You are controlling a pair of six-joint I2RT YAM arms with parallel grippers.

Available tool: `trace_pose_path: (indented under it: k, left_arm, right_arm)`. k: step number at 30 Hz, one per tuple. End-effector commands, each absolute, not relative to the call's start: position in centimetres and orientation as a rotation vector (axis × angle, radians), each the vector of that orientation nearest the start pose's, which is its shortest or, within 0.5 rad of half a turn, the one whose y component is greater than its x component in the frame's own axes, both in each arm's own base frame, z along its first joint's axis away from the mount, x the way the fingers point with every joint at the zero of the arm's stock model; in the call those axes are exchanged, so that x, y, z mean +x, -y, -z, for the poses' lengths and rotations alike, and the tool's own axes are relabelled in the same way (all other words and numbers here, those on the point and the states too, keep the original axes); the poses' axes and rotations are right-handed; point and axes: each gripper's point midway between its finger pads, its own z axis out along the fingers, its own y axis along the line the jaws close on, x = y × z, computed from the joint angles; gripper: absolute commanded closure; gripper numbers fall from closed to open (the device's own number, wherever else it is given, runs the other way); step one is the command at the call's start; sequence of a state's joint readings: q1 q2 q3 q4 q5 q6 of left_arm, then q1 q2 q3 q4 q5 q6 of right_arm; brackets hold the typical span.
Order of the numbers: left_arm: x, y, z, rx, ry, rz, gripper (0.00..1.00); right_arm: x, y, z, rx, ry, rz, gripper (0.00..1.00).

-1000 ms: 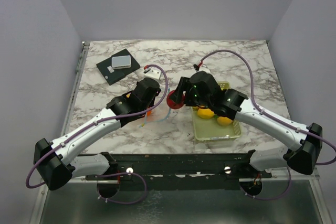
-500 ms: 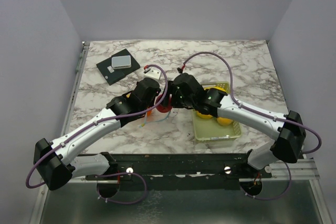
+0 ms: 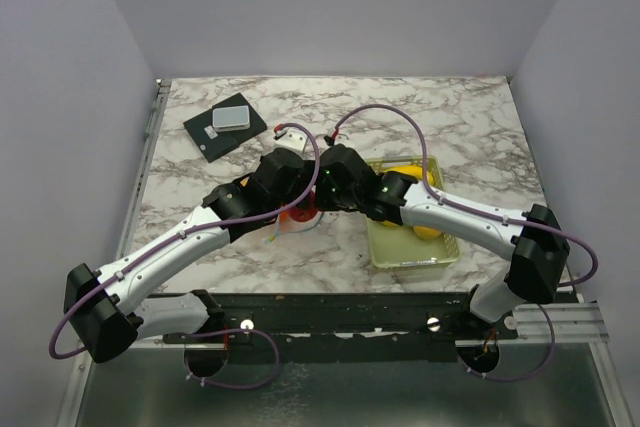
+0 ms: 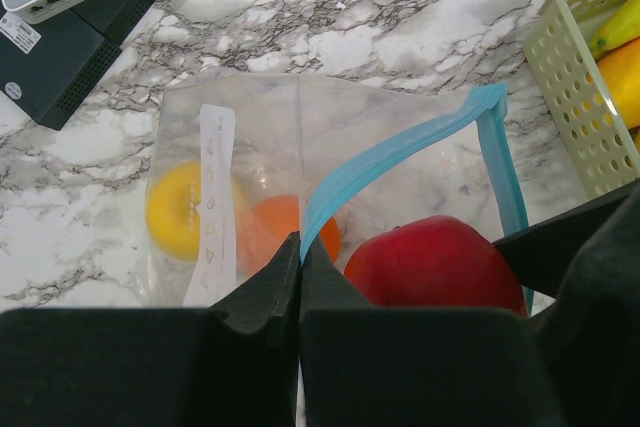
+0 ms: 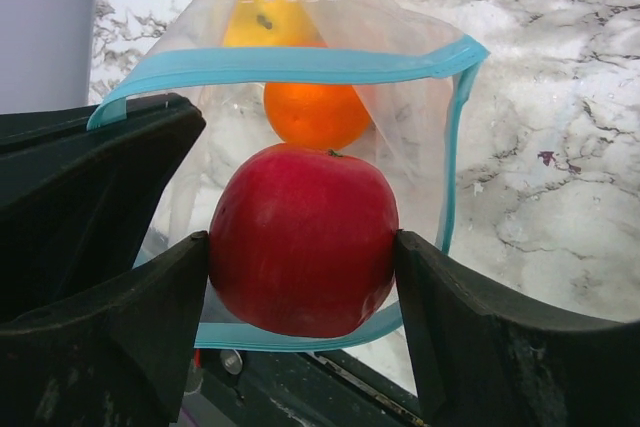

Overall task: Place the food in the zip-top bag and seal the zipper
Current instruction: Place the fake fruit in the zipper food storage bag.

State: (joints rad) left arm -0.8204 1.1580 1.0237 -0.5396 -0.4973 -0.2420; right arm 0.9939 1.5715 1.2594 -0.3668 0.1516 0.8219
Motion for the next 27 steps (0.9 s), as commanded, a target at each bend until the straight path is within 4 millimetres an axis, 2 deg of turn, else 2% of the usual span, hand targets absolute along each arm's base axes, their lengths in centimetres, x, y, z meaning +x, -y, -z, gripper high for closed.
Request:
trace_pose_path:
  k: [1, 6, 14, 20, 27]
  left_arm:
    - [27.3, 18.8, -20.5, 0.370, -2.113, 0.073, 1.00]
    - [27.3, 18.8, -20.6, 0.368, -2.112, 0.071, 1.00]
    - [27.3, 18.7, -20.5, 0.368, -2.112, 0.068, 1.00]
    - [27.3, 18.7, -20.6, 0.367, -2.111, 0.069, 1.00]
    - [27.4, 18.7, -20.5, 0.369, -2.114, 0.068, 1.00]
  right_arm:
    - [24.0, -39.0, -19.2, -0.115, -2.331, -0.853, 0.21]
    - [23.9, -38.5, -19.8, -0.102, -2.317, -0.853, 0.13]
    - [23.7, -36.9, -20.7, -0.077, -2.293, -0.828, 0.12]
    - [23.6, -34.0, -20.7, -0.033, -2.286, -0.725, 0.13]
    - [23.4, -29.2, -20.0, 0.052, -2.283, -0.540, 0.14]
